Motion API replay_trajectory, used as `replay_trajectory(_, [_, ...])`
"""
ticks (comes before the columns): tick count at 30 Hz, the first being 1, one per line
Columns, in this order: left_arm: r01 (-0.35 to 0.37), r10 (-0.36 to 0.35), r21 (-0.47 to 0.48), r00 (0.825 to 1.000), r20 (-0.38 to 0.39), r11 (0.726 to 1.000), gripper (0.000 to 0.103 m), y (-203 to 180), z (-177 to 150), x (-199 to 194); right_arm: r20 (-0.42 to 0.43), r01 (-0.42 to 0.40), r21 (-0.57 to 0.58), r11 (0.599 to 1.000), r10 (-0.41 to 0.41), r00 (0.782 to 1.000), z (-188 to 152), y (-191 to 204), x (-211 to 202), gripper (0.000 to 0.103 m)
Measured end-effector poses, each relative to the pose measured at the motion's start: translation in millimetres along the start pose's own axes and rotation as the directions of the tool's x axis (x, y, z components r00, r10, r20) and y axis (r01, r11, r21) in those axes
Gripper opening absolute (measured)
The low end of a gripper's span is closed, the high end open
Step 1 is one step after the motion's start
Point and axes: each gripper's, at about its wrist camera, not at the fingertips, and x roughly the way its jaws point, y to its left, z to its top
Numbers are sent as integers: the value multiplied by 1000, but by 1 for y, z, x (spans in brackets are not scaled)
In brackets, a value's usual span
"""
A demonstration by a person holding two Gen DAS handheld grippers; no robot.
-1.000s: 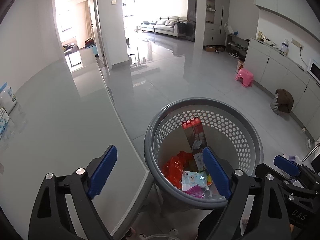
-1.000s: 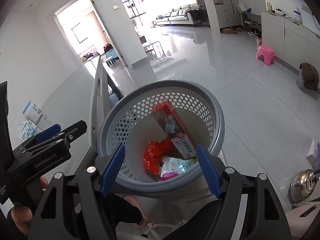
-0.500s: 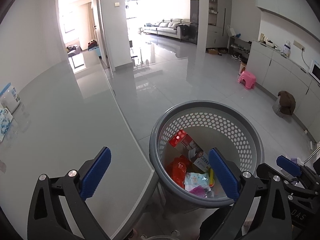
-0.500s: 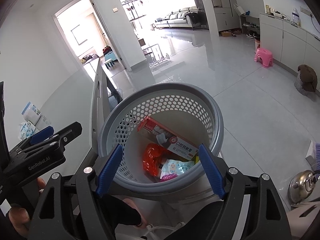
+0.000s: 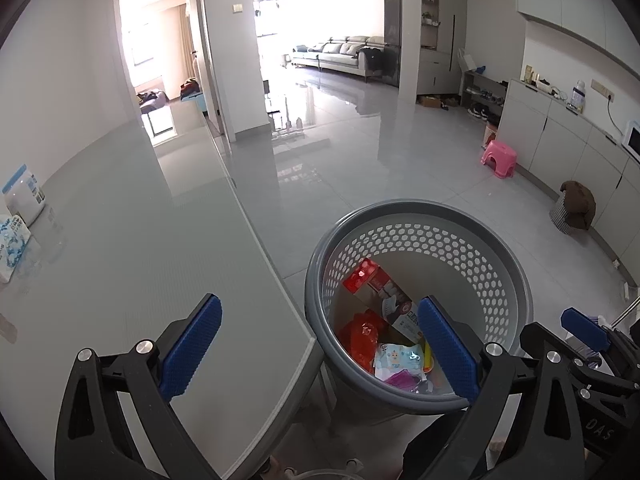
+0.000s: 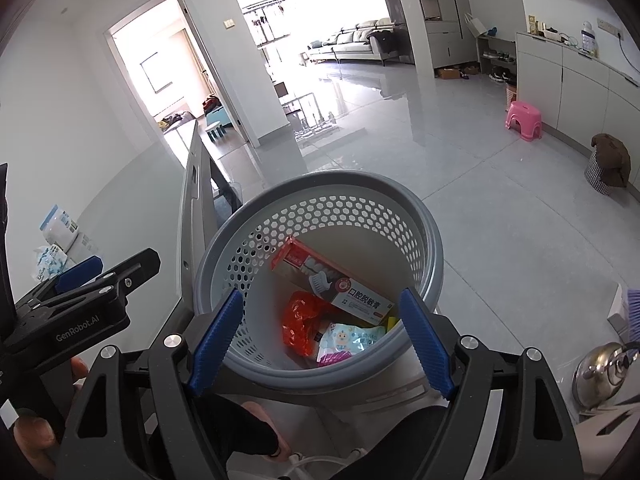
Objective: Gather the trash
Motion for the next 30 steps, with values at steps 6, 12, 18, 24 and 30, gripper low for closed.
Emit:
replay_trajectory(6, [1,-1,-2,1000,-5,1000,97,-1,0,0,3,7,6,1000,-7,1000,0,-2,-2,79])
replay_trajectory(12, [3,-3,-1,1000,-9,1000,97,-2,1,0,9,8,19,1000,-8,1000,0,-5,-4,82])
replay_trajectory(18, [-9,9,4,1000,-15,1000,97,-4,-1,2,11,6,18,1000,-6,1000,0,-5,-5,82])
replay_trajectory(24, [-12,12,8,1000,-14,1000,97,-5,-1,4,9,4,18,1000,-4,1000,0,-4,-4,82])
replay_trajectory(30, [-18,18,15,1000,-22,1000,97,-8,-2,7,5,1,17,1000,-1,1000,0,-3,-3,82])
